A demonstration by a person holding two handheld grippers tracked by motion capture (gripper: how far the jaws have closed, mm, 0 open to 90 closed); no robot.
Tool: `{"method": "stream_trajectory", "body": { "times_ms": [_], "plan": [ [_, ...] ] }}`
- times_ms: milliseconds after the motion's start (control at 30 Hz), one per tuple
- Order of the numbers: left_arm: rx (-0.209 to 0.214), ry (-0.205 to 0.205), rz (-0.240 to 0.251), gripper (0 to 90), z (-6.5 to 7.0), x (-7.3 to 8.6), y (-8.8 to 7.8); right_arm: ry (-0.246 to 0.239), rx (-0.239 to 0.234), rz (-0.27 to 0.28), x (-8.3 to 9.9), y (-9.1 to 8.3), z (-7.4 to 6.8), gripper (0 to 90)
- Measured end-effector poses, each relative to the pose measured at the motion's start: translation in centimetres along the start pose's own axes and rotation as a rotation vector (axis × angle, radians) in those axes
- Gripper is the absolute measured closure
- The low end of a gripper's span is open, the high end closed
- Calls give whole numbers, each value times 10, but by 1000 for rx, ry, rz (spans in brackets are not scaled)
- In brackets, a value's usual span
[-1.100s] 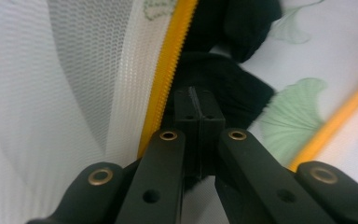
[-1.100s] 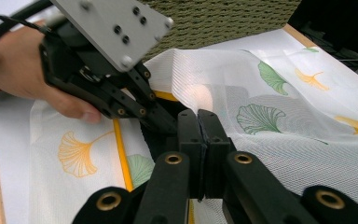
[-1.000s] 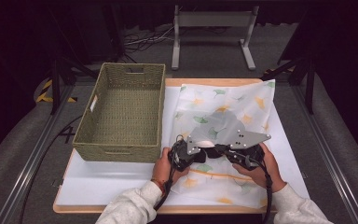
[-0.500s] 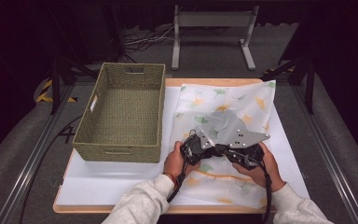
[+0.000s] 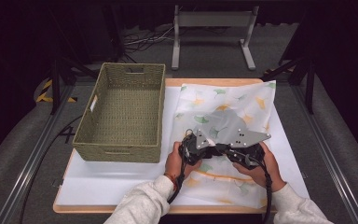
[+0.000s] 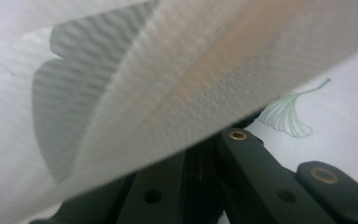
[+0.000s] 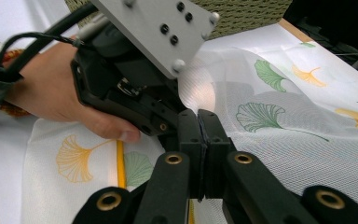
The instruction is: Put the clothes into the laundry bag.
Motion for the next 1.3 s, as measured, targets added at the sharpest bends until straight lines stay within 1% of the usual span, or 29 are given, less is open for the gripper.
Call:
{"method": "stream_trajectory", "body": {
  "times_ms": [67, 100, 133, 233, 367, 633, 733, 767, 900, 967, 1000, 1033, 1100, 1167, 1233, 1300],
  "plan": [
    [-7, 8, 0, 900, -1, -1, 3, -2, -1, -1, 0, 0, 0, 900],
    [-9, -6, 3, 900, 0, -2, 6, 0, -1, -2, 1, 1, 0, 900],
    [-12, -3, 4, 900, -2, -3, 7, 2, 1, -4, 1, 0, 0, 899],
    [-27, -16, 14, 900, -4, -6, 13, 5, 2, -7, 2, 1, 1, 899],
    [-40, -21, 14, 900, -5, -9, 20, 6, 3, -12, 3, 1, 1, 900],
    [-45, -30, 21, 900, -7, -11, 21, 8, 5, -16, 4, 2, 2, 900],
    [-36, -47, 20, 900, -5, -11, 17, 8, 6, -18, 5, 1, 2, 899],
    [-32, -33, 24, 900, -5, -12, 14, 9, 6, -17, 5, 1, 2, 900],
    [-17, -10, 14, 900, -4, -11, 2, 11, 8, -14, 4, 0, 4, 900],
    [-7, -12, 11, 900, -3, -9, -4, 11, 10, -13, 4, 0, 3, 900],
    [-7, -12, 11, 900, -3, -9, -4, 10, 9, -13, 4, 0, 3, 900],
    [-1, -7, 11, 900, -4, -7, -10, 11, 10, -11, 4, 0, 3, 899],
    [10, -3, 7, 900, -4, -4, -16, 10, 6, -12, 3, -1, 2, 900],
    [14, 0, 13, 900, -4, -2, -22, 8, 5, -12, 3, 0, 2, 900],
    [21, 1, 11, 900, -4, -2, -25, 8, 4, -13, 4, 0, 2, 900],
    [20, 20, 6, 900, -5, -1, -33, 8, 2, -12, 3, 0, 2, 900]
  ]
}}
Point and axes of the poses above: each handheld gripper's, and its own axes: y roughly forward along the jaws, x roughly out of its underside, z roughly to its right, the point moved 10 cm from there along y, roughly forward along the jaws, and after that the axes turned 15 degrees about z, right-handed, at the moved point
